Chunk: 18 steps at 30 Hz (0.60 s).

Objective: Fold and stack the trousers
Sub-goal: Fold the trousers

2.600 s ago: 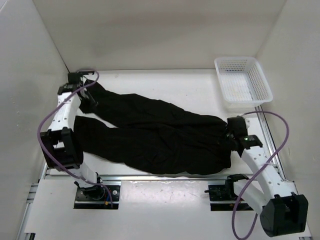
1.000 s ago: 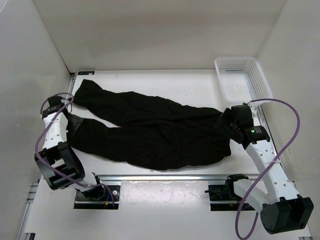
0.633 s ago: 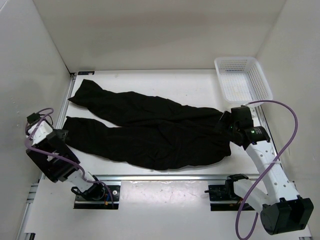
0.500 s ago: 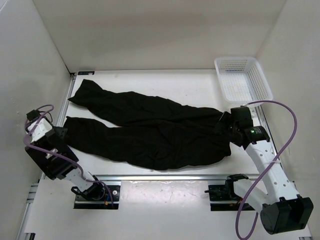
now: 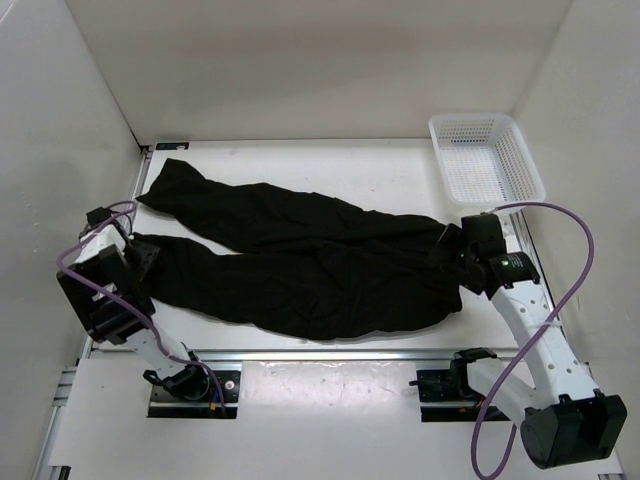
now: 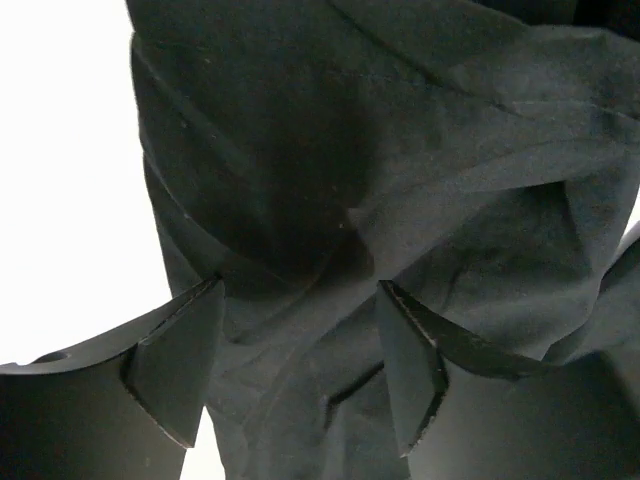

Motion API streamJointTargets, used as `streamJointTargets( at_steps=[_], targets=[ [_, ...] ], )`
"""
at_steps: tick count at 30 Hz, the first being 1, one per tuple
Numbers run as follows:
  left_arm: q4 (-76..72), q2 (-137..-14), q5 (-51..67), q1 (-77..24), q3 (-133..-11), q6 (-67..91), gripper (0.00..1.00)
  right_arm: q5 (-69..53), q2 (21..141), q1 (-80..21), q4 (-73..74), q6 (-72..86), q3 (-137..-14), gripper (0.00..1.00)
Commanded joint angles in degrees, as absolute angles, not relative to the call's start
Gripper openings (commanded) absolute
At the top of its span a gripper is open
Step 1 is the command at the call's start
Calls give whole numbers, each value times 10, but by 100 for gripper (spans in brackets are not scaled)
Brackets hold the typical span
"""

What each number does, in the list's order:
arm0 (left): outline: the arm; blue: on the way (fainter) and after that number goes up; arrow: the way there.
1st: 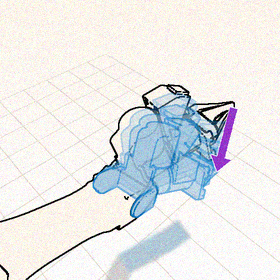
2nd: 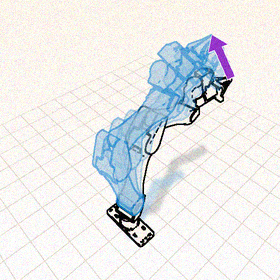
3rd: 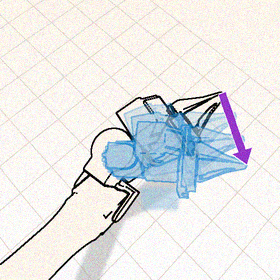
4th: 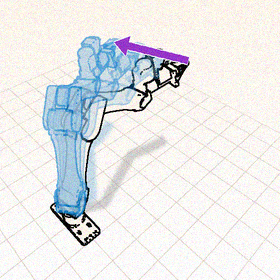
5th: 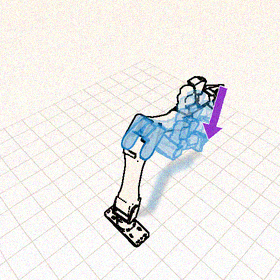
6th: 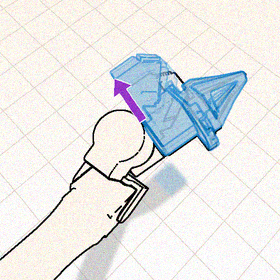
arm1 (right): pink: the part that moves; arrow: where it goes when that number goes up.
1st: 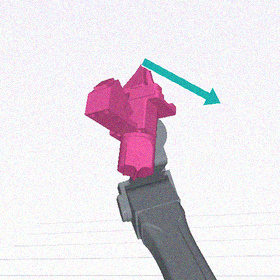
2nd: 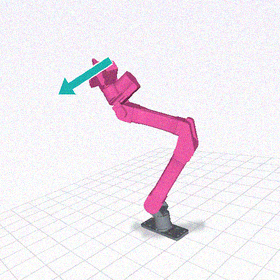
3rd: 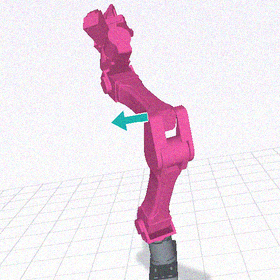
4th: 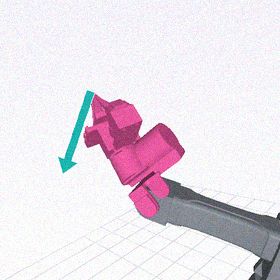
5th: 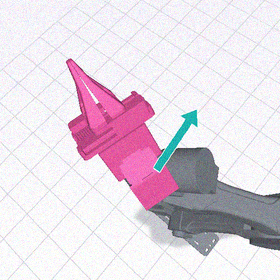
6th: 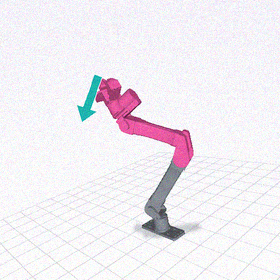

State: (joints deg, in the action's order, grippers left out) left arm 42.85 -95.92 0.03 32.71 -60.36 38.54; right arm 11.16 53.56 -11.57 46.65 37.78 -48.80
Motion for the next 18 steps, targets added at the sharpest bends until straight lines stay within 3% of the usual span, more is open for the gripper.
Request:
streamJointTargets(
  at_steps=[1,11,18],
  targets=[
    [418,-933,9,308,-582,396,75,105,519,-114,474,381,-498,93],
    [412,-989,-22,258,-641,388,74,89,490,-114,484,387,-469,93],
    [412,-1013,-32,220,-727,358,74,46,565,-114,429,454,-378,90]
  ],
)
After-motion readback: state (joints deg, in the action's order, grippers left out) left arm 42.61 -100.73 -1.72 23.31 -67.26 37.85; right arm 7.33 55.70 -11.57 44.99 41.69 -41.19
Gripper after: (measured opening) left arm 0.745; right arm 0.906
